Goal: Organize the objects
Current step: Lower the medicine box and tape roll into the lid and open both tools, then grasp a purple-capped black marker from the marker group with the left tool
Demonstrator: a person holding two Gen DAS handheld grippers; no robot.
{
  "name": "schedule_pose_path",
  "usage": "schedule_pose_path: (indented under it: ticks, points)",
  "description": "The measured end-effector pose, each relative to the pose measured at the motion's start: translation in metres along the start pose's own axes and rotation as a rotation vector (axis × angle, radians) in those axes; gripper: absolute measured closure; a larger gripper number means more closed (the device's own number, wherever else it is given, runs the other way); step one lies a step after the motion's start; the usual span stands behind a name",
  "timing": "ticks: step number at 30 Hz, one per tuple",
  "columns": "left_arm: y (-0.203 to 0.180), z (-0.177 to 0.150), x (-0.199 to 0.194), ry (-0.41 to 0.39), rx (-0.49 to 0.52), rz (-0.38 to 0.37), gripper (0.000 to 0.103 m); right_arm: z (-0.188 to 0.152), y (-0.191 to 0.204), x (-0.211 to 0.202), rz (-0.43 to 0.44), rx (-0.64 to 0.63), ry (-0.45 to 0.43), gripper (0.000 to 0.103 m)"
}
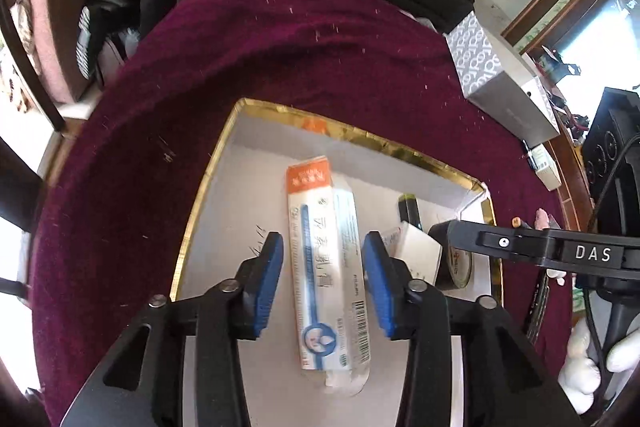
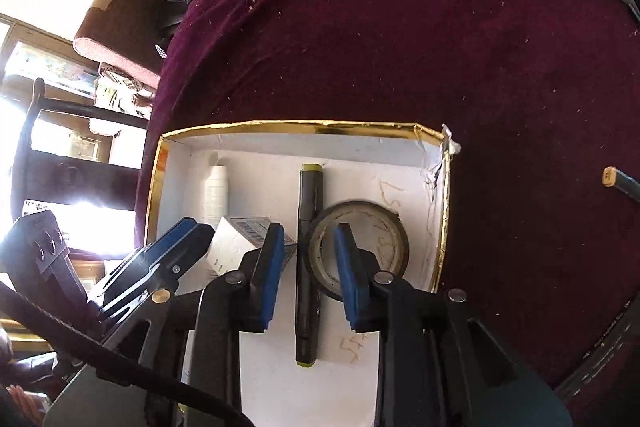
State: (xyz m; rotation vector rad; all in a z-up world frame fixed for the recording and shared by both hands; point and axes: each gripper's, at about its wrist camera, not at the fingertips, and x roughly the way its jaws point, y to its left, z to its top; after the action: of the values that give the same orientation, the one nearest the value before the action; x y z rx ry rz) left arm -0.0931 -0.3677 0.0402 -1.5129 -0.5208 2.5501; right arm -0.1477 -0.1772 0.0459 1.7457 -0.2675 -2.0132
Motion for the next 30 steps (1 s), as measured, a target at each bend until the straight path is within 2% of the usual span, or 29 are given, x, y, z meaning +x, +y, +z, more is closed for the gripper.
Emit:
schedule_pose_path:
  ticks: [5,7,8,9,12,15,18,21,23,28,30]
  points:
    - [-0.004,-0.007,-0.024,-0.036,-0.023,0.066,0.066,-0.007,-0.004,-0.035,-0.018,-0.015,-0.064,0.079]
    - [-0.015,-0.015,-0.037,-0.053,-0.003,0.102,0.066,-0.012,-0.011,-0.055,-0.036,-0.025,-0.104,0.075]
    - [-0.021,-0.019,-0.042,-0.058,0.008,0.116,0.066,-0.014,-0.015,-0.064,-0.049,-0.029,-0.126,0.07]
    - [-0.029,-0.024,-0.048,-0.064,0.023,0.13,0.066,-0.017,-0.02,-0.074,-0.066,-0.032,-0.15,0.066]
    - [-0.057,-0.041,-0.063,-0.08,0.069,0.185,0.065,-0.032,-0.035,-0.1,-0.103,-0.048,-0.21,0.064]
    - [-0.085,-0.057,-0.073,-0.089,0.107,0.263,0.065,-0.049,-0.048,-0.115,-0.102,-0.072,-0.232,0.059]
    - [-0.121,-0.072,-0.079,-0.111,0.166,0.34,0.065,-0.063,-0.068,-0.124,-0.082,-0.063,-0.242,0.058]
    - [-0.15,-0.085,-0.074,-0.09,0.182,0.325,0.065,-0.076,-0.098,-0.136,-0.048,0.003,-0.26,0.058]
    - [-0.169,-0.093,-0.065,-0.053,0.168,0.265,0.065,-0.083,-0.123,-0.142,-0.026,0.045,-0.263,0.058]
    - [-0.223,-0.115,-0.036,0.026,0.222,0.122,0.065,-0.101,-0.187,-0.17,-0.08,0.087,-0.283,0.059]
    - [-0.251,-0.127,-0.02,0.058,0.281,0.082,0.065,-0.11,-0.215,-0.18,-0.106,0.117,-0.285,0.059]
